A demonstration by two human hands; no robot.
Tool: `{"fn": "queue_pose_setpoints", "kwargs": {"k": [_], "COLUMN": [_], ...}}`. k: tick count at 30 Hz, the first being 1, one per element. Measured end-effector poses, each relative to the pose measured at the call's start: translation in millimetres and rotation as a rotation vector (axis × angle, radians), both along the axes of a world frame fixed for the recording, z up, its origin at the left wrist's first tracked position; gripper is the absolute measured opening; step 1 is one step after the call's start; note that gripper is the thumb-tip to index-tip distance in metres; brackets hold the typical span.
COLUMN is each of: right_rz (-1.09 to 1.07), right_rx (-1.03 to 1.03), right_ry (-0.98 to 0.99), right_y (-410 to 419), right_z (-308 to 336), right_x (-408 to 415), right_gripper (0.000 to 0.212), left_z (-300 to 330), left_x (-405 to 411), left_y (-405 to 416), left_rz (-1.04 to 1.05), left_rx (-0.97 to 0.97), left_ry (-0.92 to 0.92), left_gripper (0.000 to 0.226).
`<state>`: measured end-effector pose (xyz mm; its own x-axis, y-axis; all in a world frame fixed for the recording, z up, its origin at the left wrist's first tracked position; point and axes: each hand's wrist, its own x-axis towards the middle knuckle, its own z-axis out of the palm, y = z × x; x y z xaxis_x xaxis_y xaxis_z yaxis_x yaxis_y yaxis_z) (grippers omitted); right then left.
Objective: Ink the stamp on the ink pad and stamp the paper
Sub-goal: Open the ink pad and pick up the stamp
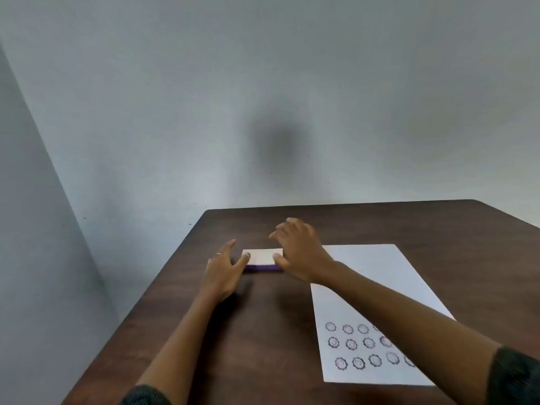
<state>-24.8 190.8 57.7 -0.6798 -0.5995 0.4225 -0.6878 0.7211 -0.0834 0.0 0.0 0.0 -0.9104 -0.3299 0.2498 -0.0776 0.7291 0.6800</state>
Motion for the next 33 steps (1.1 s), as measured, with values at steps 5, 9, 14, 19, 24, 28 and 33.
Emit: {"fn": "queue_pose_setpoints", "kwargs": {"k": [5,9,14,19,24,28,33], "right_rz": [0.07,0.056,0.013,0.028,0.08,0.129,0.159], "right_rx": [0.046,0.133,0.165,0.161,0.155,0.165,0.161], "right_ry": [-0.157,-0.272,-0.317,-0.316,-0.326,-0.329,-0.355], "right_y": [-36.7,-54.5,-61.6,-57.3,-45.7,-36.9,-28.0], "right_z": [-15.4,-27.6,-34.2,-35.6,-36.3,-36.1,-36.2], "right_x": [-8.0,-19.1,-26.9,-20.1,1.0,20.6,38.7], "right_gripper": [0.048,0.053,0.053,0.053,0.055,0.055,0.048], "left_z": [-3.2,-2.7,6.4,14.6,19.6,23.1,28.1], "left_x": [-1.1,-5.7,-0.9,5.1,14.3,22.1,30.3], "left_y": [-10.3,-29.8,-32.5,-30.8,-30.2,-28.3,-27.2], "left_rz": [-0.092,-0.2,-0.22,-0.293,-0.372,-0.411,-0.457], "left_rx": [0.246,0.237,-0.012,-0.117,-0.251,-0.288,-0.309], "left_ry": [-0.013,-0.124,-0.267,-0.413,-0.519,-0.563,-0.599], "left_gripper": [0.083,0.085,0.094,0.11,0.122,0.125,0.124]}}
